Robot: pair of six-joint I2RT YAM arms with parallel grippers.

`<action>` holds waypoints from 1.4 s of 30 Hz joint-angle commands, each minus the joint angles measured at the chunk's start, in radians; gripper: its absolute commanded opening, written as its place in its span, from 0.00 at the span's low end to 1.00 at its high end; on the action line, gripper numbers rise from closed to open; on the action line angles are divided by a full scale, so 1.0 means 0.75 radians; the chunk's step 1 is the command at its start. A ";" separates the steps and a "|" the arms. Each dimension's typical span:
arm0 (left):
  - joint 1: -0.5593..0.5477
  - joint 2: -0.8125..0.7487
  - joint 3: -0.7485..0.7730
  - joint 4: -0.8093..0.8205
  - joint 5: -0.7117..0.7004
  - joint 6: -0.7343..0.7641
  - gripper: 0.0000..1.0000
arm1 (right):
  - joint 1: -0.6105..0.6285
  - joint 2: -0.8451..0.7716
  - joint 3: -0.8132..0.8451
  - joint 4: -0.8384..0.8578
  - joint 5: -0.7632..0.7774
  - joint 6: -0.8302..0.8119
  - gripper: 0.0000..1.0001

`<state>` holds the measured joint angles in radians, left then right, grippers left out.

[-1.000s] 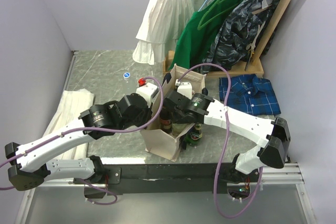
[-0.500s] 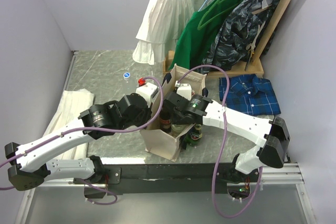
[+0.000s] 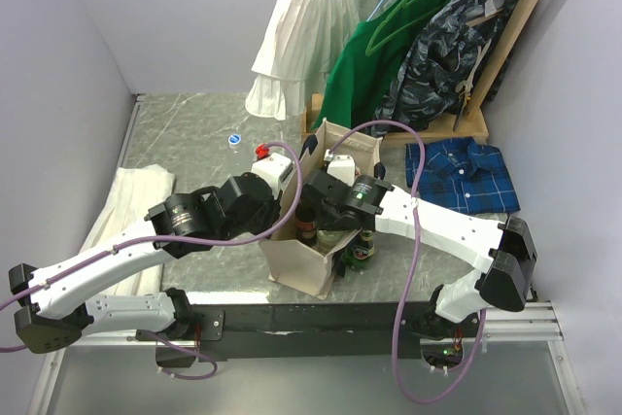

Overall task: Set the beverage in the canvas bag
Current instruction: Place the drink in the canvas bag.

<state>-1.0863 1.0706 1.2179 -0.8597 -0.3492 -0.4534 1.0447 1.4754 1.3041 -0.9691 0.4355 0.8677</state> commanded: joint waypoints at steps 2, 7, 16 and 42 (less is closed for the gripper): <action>-0.008 -0.045 0.080 0.060 -0.035 0.022 0.01 | -0.004 -0.042 0.004 -0.005 0.039 0.031 0.18; -0.006 -0.047 0.074 0.060 -0.035 0.022 0.01 | -0.004 -0.040 0.008 -0.005 0.033 0.029 0.35; -0.006 -0.047 0.068 0.060 -0.046 0.020 0.01 | -0.006 -0.030 0.016 -0.017 0.037 0.029 0.53; -0.006 -0.045 0.072 0.056 -0.046 0.022 0.01 | -0.004 -0.120 0.243 -0.152 0.074 0.025 0.62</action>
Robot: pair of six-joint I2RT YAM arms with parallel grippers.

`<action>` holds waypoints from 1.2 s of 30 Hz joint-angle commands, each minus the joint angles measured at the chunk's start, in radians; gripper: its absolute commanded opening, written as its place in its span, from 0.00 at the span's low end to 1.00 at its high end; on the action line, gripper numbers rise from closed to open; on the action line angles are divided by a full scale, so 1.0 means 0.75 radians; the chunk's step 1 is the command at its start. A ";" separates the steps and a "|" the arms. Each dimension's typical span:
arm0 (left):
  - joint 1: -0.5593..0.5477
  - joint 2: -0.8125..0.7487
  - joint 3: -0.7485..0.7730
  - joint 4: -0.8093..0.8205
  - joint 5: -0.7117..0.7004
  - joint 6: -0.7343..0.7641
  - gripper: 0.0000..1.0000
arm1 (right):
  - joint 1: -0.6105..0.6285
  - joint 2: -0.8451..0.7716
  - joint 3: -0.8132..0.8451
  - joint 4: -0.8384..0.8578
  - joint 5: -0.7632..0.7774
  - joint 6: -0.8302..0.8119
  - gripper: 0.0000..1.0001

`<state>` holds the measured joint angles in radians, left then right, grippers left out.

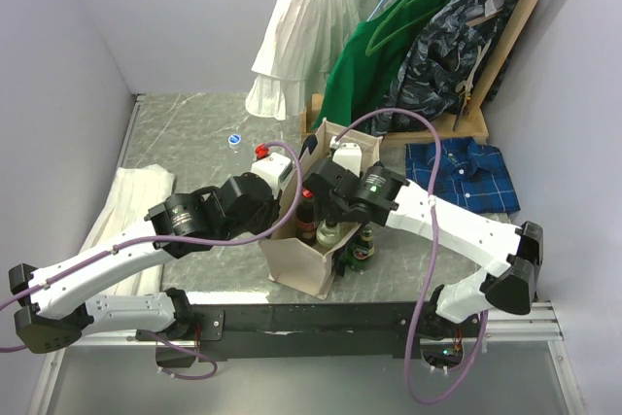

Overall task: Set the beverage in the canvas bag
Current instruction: Place the drink in the canvas bag.

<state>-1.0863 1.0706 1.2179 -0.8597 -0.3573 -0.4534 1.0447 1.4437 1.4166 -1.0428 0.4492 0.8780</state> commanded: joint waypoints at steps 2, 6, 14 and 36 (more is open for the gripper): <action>-0.006 -0.043 0.072 0.058 -0.033 0.024 0.01 | -0.004 -0.098 0.119 -0.068 0.066 0.012 0.62; -0.006 -0.035 0.076 0.056 -0.037 0.028 0.01 | -0.008 -0.139 0.154 -0.090 0.094 0.016 0.63; -0.008 -0.018 0.090 0.044 -0.060 0.028 0.06 | -0.006 -0.260 0.148 -0.135 0.174 0.052 0.64; -0.008 -0.032 0.100 0.050 -0.139 0.009 0.41 | -0.008 -0.542 -0.005 -0.252 0.268 0.181 0.69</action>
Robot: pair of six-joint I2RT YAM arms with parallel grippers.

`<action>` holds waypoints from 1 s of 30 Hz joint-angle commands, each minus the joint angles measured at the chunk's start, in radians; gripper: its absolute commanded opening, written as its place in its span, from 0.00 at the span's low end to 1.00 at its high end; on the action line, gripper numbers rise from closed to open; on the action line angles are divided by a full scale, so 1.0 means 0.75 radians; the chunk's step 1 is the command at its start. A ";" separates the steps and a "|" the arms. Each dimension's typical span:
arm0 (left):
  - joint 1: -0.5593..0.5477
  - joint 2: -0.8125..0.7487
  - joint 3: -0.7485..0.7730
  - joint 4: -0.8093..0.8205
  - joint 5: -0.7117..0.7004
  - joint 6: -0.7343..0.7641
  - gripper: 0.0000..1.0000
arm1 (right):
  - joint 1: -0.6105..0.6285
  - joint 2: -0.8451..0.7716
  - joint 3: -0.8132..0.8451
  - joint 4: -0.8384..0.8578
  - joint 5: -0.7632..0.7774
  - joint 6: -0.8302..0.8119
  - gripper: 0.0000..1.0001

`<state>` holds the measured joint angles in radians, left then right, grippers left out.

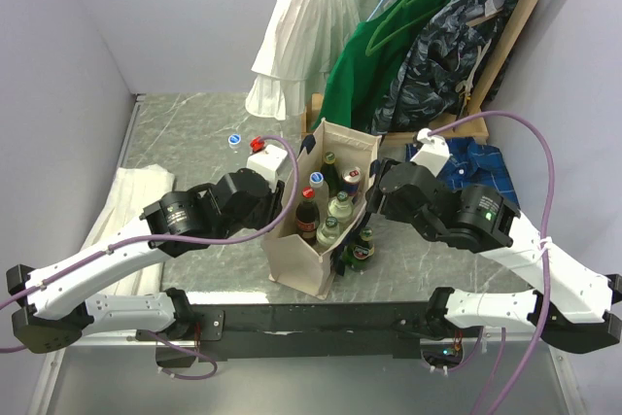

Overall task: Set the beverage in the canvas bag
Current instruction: Place the drink in the canvas bag, then pick up the drink from the center of the board.

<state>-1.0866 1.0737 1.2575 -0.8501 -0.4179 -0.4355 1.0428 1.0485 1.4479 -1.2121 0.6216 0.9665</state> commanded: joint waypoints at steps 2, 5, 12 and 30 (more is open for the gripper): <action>-0.007 -0.041 0.047 0.037 -0.075 -0.023 0.46 | -0.006 -0.026 -0.077 -0.028 0.028 0.078 0.69; -0.007 -0.049 0.043 0.035 -0.112 -0.037 0.49 | -0.008 -0.044 -0.120 -0.026 0.024 0.090 0.69; -0.007 -0.067 0.041 0.025 -0.163 -0.070 0.57 | -0.006 -0.071 -0.196 -0.026 0.012 0.121 0.69; -0.007 -0.131 0.002 0.023 -0.200 -0.094 0.78 | -0.006 -0.042 -0.366 0.109 -0.111 0.110 0.68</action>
<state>-1.0874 0.9977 1.2568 -0.8513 -0.5468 -0.4946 1.0409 1.0126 1.1904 -1.1873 0.5533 1.0359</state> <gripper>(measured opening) 0.764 0.685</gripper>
